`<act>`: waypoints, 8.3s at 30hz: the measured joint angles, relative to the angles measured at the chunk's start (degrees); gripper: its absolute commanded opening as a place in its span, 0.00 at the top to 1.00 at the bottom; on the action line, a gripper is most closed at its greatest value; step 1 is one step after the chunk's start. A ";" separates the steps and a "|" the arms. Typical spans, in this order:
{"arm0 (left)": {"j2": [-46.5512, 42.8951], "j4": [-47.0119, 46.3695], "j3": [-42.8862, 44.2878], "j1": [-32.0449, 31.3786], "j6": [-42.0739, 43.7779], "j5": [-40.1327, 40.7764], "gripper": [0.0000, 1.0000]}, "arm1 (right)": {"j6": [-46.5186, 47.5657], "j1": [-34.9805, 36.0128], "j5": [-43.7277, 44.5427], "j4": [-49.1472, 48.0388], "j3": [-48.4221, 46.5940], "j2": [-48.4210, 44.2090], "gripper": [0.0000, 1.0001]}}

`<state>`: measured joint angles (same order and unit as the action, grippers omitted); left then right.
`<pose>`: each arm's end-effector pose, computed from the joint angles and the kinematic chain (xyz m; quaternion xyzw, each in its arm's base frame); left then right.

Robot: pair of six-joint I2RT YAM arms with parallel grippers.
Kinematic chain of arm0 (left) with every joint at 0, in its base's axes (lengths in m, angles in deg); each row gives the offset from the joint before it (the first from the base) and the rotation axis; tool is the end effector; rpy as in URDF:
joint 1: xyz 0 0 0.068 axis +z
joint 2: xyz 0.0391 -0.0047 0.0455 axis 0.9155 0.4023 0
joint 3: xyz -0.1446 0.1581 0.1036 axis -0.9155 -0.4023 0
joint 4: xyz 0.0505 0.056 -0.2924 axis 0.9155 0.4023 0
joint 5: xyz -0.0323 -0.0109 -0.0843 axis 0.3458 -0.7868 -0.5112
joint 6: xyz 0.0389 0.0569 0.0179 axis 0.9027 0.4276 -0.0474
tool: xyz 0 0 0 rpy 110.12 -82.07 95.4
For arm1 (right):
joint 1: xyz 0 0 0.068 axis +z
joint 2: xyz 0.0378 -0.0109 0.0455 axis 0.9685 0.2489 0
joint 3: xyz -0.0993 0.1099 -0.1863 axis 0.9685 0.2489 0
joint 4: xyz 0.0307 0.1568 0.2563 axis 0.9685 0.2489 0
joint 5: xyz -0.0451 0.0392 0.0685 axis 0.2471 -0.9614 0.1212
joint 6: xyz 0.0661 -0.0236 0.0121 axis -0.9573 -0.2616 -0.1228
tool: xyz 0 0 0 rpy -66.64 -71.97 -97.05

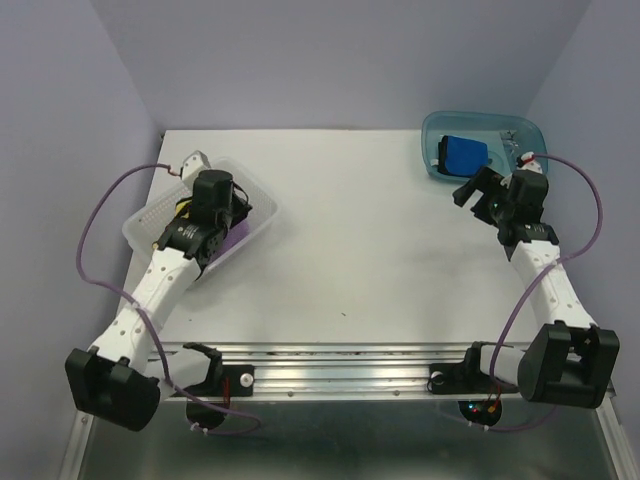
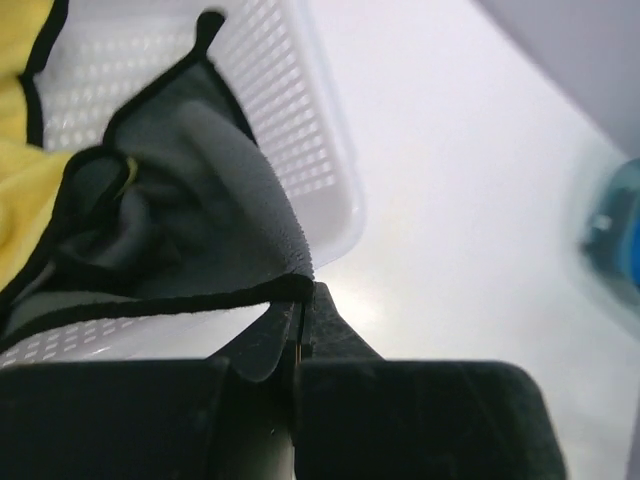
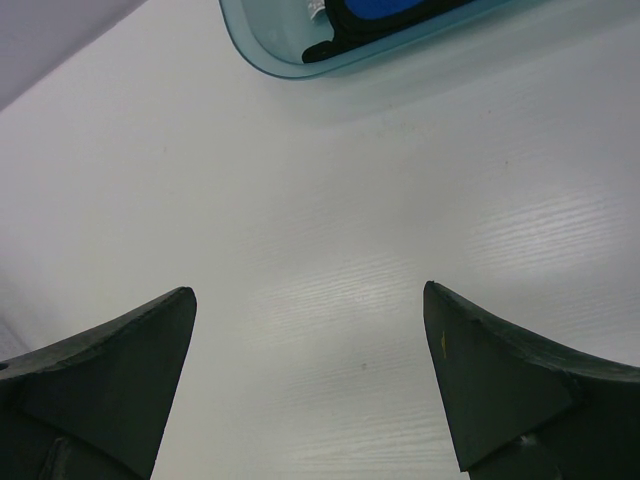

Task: Fold and stack the towels
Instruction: Grab crumpled towel, then move the towel to the center of the board, then flatten out the crumpled towel, then fold the towel

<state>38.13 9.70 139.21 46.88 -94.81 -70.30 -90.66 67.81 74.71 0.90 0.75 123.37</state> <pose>0.3175 -0.0942 0.2823 -0.2461 0.8213 -0.1528 0.4915 0.3440 -0.0386 0.2391 0.2011 0.8320 0.1344 0.4992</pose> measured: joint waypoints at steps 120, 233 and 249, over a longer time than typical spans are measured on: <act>34.38 -15.52 -2.34 -30.32 -3.74 -5.20 1.00 | 2.49 16.20 13.42 3.48 2.32 22.01 0.19; 17.99 -12.94 -1.60 -21.03 7.56 -9.97 0.01 | -9.55 20.72 7.54 15.87 12.02 -10.19 0.00; 44.61 -11.96 27.82 -14.78 35.67 -13.38 0.07 | -3.67 20.55 9.97 7.58 -2.89 11.69 0.00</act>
<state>82.74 -2.25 167.04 32.10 -59.14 -83.68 -94.33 88.36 84.68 8.48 -2.14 135.07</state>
